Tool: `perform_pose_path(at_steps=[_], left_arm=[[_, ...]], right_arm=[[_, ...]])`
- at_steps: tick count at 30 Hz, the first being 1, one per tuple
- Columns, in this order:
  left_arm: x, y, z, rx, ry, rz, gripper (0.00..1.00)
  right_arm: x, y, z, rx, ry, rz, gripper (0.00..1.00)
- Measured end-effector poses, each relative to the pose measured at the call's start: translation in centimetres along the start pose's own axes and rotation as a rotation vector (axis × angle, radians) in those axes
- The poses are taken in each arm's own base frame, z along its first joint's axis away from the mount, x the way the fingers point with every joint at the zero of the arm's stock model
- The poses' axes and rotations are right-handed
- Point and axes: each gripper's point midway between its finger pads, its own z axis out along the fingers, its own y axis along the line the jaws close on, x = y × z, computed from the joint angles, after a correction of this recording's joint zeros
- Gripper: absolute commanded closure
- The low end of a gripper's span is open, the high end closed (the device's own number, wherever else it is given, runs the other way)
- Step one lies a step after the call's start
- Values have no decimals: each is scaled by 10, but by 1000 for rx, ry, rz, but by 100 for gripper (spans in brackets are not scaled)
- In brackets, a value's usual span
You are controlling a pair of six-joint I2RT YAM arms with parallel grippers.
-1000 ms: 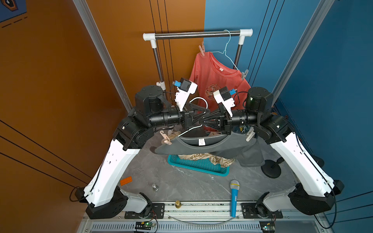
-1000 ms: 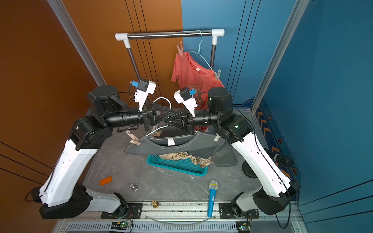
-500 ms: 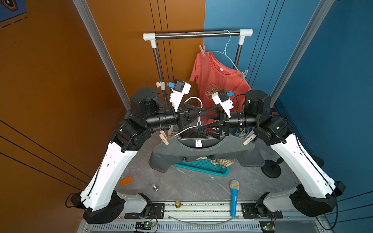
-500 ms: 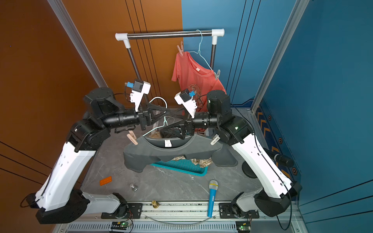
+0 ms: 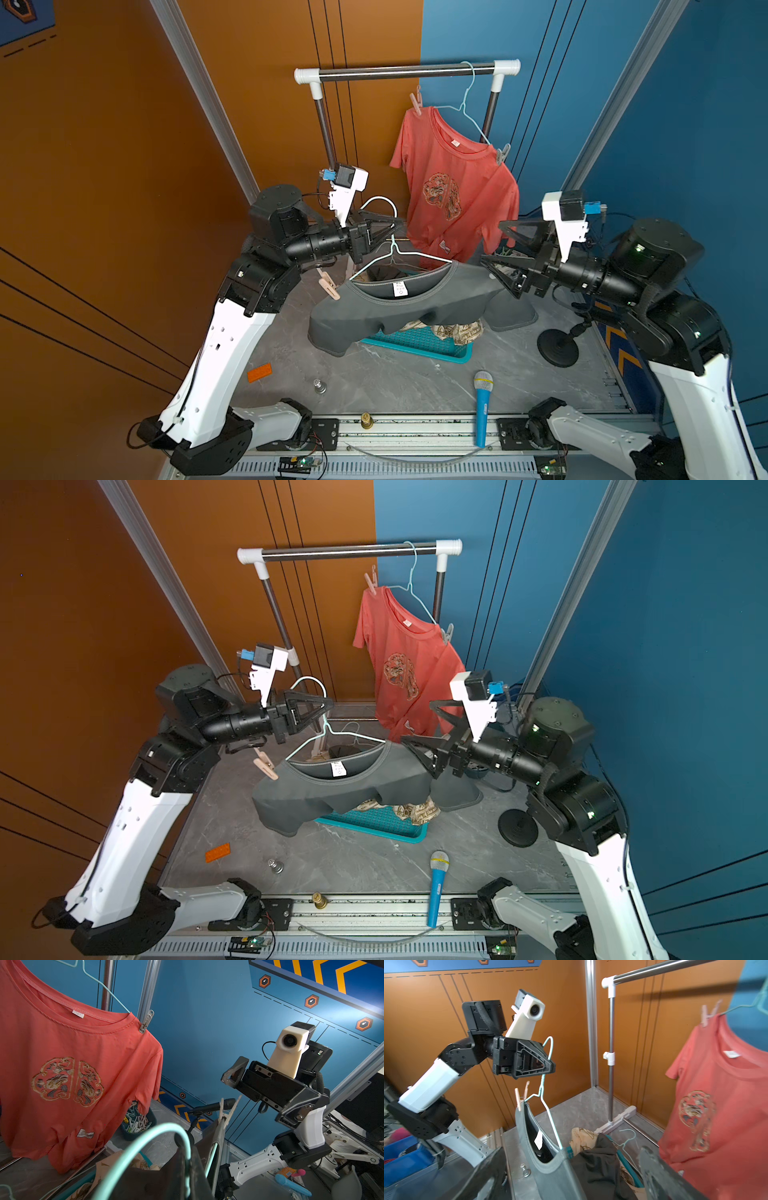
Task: Use clothespins to secure the t-shirt on both sides of the hanger
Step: Adjust the clothespin on the hanger.
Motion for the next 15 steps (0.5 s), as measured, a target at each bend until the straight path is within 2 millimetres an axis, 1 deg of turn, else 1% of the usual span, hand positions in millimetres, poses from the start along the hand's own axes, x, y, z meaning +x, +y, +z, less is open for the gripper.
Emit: perform_pose_path(at_steps=[3, 6, 11, 15], left_arm=[[-3, 0, -2, 3, -8, 0, 100], [-6, -1, -4, 10, -17, 2, 100], [-11, 0, -7, 11, -34, 7, 99], [-13, -1, -9, 11, -41, 6, 99]], right_arm=[[16, -6, -16, 64, 15, 16, 0], [33, -13, -25, 113, 49, 42, 0], [50, -20, -28, 148, 98, 84, 1], [53, -18, -26, 127, 108, 123, 0]])
